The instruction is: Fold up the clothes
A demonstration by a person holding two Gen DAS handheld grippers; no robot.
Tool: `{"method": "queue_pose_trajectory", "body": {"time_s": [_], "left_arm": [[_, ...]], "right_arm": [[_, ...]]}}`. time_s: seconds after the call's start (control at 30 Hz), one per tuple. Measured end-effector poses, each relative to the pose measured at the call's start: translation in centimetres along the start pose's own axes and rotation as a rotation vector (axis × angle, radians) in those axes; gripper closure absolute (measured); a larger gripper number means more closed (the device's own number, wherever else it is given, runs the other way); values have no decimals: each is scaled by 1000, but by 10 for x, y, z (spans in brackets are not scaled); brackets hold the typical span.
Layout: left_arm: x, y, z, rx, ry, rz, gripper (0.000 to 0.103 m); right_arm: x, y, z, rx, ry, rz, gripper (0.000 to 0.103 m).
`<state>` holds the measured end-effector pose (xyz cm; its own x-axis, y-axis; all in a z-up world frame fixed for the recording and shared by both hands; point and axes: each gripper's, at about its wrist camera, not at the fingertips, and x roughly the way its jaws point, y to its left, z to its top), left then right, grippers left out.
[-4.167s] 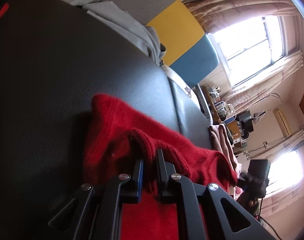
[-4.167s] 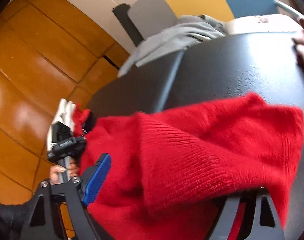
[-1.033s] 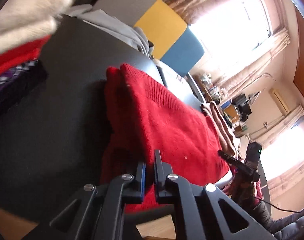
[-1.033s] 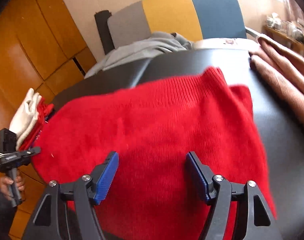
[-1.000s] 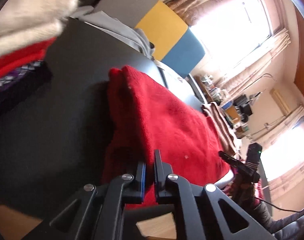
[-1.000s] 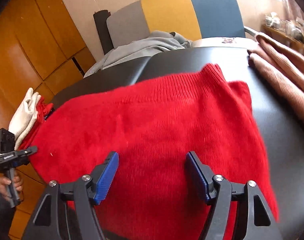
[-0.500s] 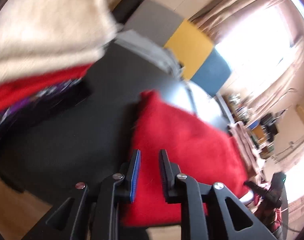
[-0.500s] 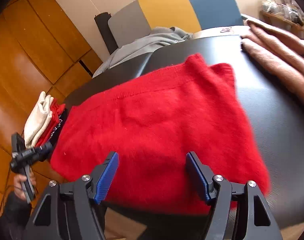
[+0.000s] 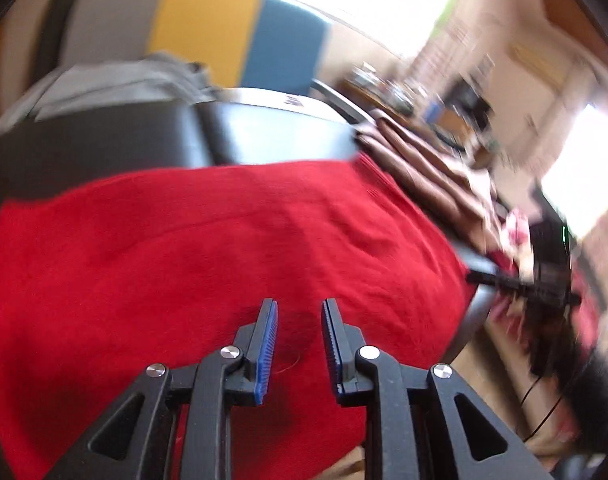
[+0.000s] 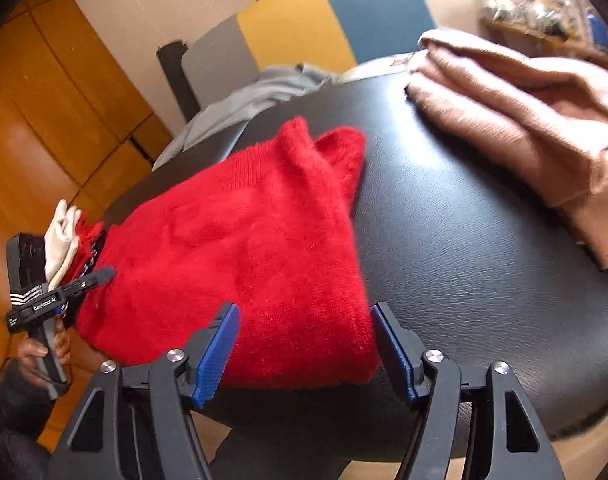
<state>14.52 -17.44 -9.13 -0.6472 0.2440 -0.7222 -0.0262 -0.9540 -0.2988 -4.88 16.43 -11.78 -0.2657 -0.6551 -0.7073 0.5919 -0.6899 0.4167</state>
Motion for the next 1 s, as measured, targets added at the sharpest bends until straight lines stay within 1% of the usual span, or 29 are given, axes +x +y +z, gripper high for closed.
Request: {"method": "queue_pose_trajectory", "body": {"time_s": [0.03,0.07,0.1,0.13,0.17,0.23,0.27,0.3,0.37,0.43,0.47,0.57,0.6,0.63,0.7,0.73,0.8,0.87,0.93,1.0], "left_arm": [[6,-9,1,54,21,13,81],[11,-13,-1,97,49,38,81],[18,-19,-1,135,76,52,81],[19,-18,-2,145,86,42,81],[20,-17,-3,156,95,32,81],[22,-17,-2,179,116,19,80],[21,-18,0,200,130,27,80],[21,-19,2,222,144,38,80],[22,-23,10,265,170,69,80],[22,-25,16,273,168,69,80],[23,-30,22,274,161,56,82],[36,-52,48,255,114,-76,82],[45,-62,57,241,105,-134,82],[55,-72,65,228,96,-188,82],[77,-95,71,248,102,-245,82],[87,-103,71,271,116,-250,82],[112,-113,65,318,168,-241,82],[134,-122,60,356,211,-240,82],[138,-116,60,308,182,-304,82],[138,-121,58,338,172,-292,86]], "right_arm": [[3,-3,1,5,9,19,35],[2,-4,2,14,13,71,36],[-2,-2,1,11,20,141,37],[-5,0,1,6,33,211,37],[-5,2,-1,-12,76,270,37],[-2,8,-8,-82,157,259,36],[0,6,-11,-96,189,239,36],[3,2,-13,-94,220,238,36],[1,-7,-10,-78,216,256,36],[-1,-12,-2,-65,202,297,35],[0,-13,0,-65,204,323,32],[16,-11,11,-83,275,460,25],[23,-10,13,-95,301,470,22],[29,-9,13,-104,329,486,22],[39,-9,12,-106,405,566,22],[39,-8,12,-127,448,594,22],[37,-6,8,-180,539,605,22],[37,-8,-1,-232,641,575,23],[34,-11,-10,-264,706,555,23],[32,-15,-17,-254,716,546,24]]}}
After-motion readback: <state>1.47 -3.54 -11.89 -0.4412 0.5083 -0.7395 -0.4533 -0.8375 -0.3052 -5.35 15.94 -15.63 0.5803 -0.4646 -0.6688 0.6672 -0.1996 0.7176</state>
